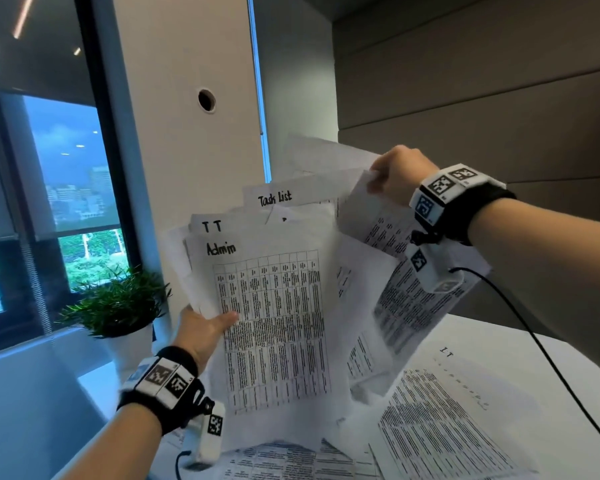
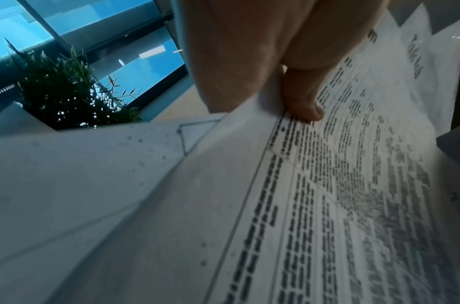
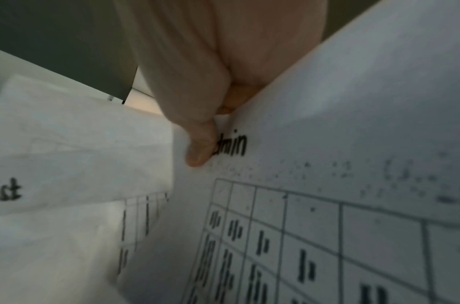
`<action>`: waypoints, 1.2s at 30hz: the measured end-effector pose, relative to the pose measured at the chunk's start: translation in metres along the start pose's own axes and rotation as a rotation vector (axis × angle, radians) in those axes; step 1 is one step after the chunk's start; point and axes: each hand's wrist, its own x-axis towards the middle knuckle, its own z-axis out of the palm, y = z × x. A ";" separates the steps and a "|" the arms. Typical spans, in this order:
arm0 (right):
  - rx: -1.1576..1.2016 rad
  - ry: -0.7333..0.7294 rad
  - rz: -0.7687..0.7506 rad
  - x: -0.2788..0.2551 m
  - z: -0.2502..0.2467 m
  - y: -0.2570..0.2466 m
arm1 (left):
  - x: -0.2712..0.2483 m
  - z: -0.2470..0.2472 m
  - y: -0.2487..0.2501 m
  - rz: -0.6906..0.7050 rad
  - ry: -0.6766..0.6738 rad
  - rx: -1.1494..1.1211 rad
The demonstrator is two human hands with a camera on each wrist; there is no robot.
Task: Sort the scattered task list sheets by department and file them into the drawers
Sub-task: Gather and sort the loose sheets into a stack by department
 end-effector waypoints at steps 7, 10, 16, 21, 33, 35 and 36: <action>0.250 -0.164 -0.274 -0.002 0.020 -0.059 | -0.016 0.025 0.017 0.063 -0.073 0.029; 0.502 -0.357 -0.250 -0.003 0.033 -0.082 | -0.019 0.039 0.018 0.137 -0.120 0.012; 0.434 0.106 -0.393 -0.022 0.057 -0.058 | -0.001 0.037 -0.001 0.039 0.090 -0.124; 0.444 -0.012 0.084 -0.046 0.079 0.030 | 0.014 0.009 -0.013 0.012 0.229 -0.183; 1.369 -0.434 0.163 -0.087 0.098 0.022 | -0.011 0.050 0.027 0.154 0.363 -0.180; 1.263 -0.373 0.098 -0.091 0.096 0.021 | -0.022 0.058 0.032 0.186 0.379 -0.208; 1.166 -0.374 0.007 -0.093 0.097 0.022 | -0.026 0.062 0.033 0.197 0.378 -0.221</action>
